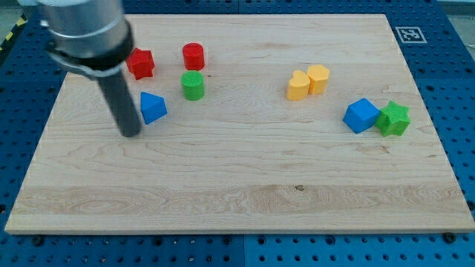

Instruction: Slide the blue triangle towards the blue cube

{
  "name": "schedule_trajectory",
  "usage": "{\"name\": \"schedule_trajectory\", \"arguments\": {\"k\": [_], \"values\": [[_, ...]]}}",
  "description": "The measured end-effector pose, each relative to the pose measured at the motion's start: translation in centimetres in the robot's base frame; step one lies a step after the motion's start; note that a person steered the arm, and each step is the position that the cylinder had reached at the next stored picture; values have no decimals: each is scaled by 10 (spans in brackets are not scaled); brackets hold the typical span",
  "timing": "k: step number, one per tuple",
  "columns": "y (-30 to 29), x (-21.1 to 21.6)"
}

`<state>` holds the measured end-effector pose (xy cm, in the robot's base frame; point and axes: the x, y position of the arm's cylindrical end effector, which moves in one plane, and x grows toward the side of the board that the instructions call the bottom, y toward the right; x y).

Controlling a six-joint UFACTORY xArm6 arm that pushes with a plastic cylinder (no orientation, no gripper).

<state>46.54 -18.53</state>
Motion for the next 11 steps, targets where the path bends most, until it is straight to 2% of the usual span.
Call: {"name": "schedule_trajectory", "arguments": {"k": [1, 3, 9, 10, 11], "values": [[-20, -42], [-2, -30], [224, -20], [222, -29], [191, -64]]}}
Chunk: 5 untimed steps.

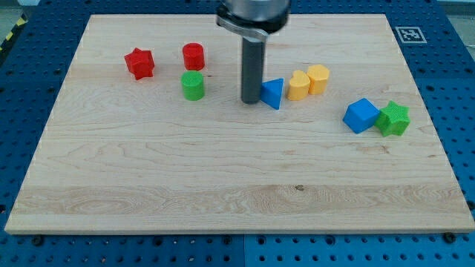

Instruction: Slide the blue triangle towards the blue cube

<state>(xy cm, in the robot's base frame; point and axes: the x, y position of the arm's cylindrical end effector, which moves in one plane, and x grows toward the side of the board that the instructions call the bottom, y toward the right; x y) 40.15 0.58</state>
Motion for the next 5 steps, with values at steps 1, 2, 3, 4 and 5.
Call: {"name": "schedule_trajectory", "arguments": {"k": [1, 2, 3, 4, 5], "values": [[7, -9], [38, 2], [75, 17], [108, 19], [118, 19]]}}
